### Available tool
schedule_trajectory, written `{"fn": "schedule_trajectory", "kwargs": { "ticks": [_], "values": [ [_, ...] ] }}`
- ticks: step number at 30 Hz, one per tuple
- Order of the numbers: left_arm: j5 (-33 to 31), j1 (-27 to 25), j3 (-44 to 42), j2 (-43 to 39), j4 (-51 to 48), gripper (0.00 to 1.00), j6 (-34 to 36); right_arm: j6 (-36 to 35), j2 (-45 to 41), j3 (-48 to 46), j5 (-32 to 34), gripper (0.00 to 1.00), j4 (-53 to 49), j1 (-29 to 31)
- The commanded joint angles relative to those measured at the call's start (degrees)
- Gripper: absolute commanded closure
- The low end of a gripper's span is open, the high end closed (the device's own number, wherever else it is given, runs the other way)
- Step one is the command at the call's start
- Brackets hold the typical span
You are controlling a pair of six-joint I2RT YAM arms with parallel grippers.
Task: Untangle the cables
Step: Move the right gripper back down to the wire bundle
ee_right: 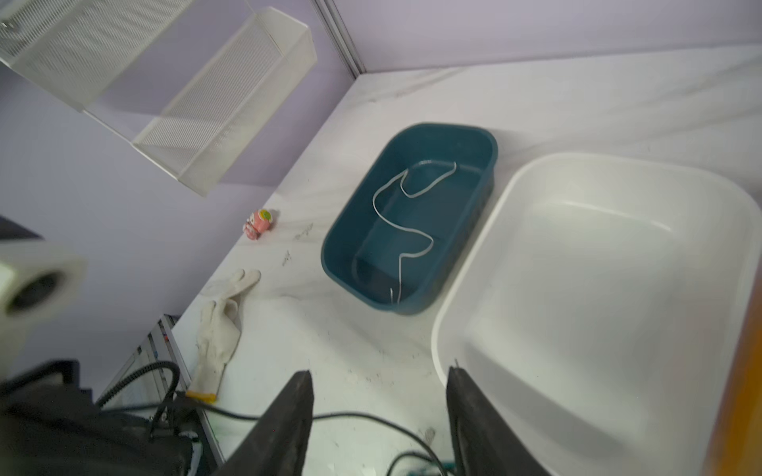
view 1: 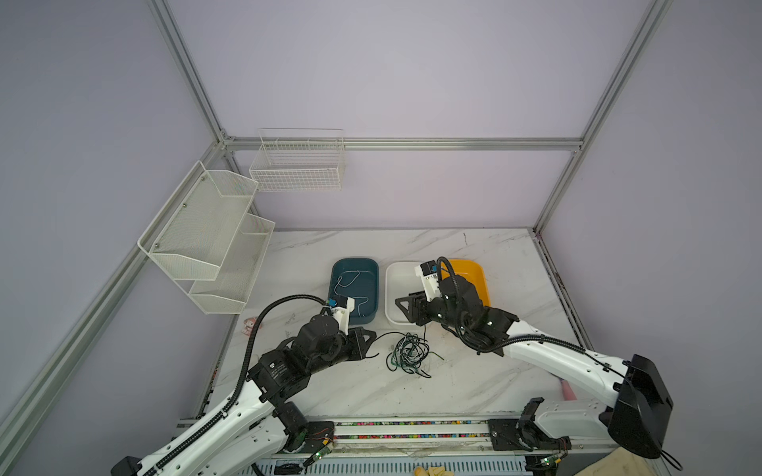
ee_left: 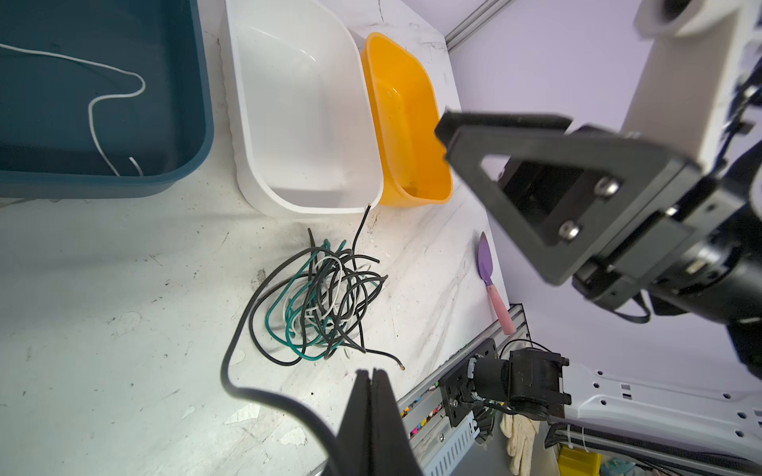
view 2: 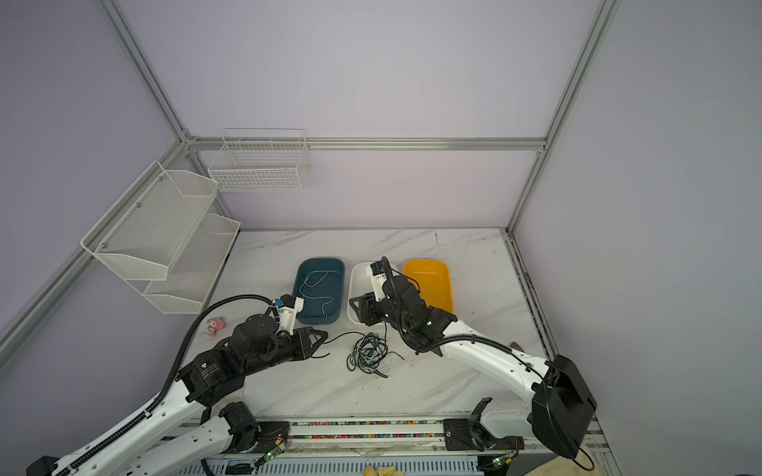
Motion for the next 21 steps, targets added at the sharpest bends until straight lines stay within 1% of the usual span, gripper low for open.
{"fn": "schedule_trajectory", "kwargs": {
  "ticks": [1, 5, 8, 11, 16, 21],
  "values": [
    [2.5, 0.2, 9.7, 1.0, 4.5, 1.0, -0.2, 2.9, -6.0, -7.0, 0.0, 0.44, 5.6, 1.3],
    [3.5, 0.0, 15.6, 3.3, 4.8, 1.0, 0.3, 5.6, -8.9, -12.0, 2.0, 0.44, 7.0, 3.8],
    [4.1, 0.0, 19.3, 5.4, 5.1, 1.0, 0.5, 7.7, -7.8, -13.4, 3.2, 0.44, 9.3, 6.1],
    [4.2, -0.2, 22.2, 7.0, 5.4, 1.0, 0.4, 9.0, -5.0, -12.8, 5.4, 0.47, 9.6, 8.4],
    [4.5, -0.8, 27.0, 9.9, 6.1, 1.0, 0.5, 12.0, -2.0, -14.6, 6.2, 0.54, 13.0, 9.5],
    [4.9, -1.5, 33.0, 12.3, 6.2, 1.0, 1.8, 12.9, -2.7, -16.6, 7.3, 0.54, 15.0, 10.3]
  ]
}}
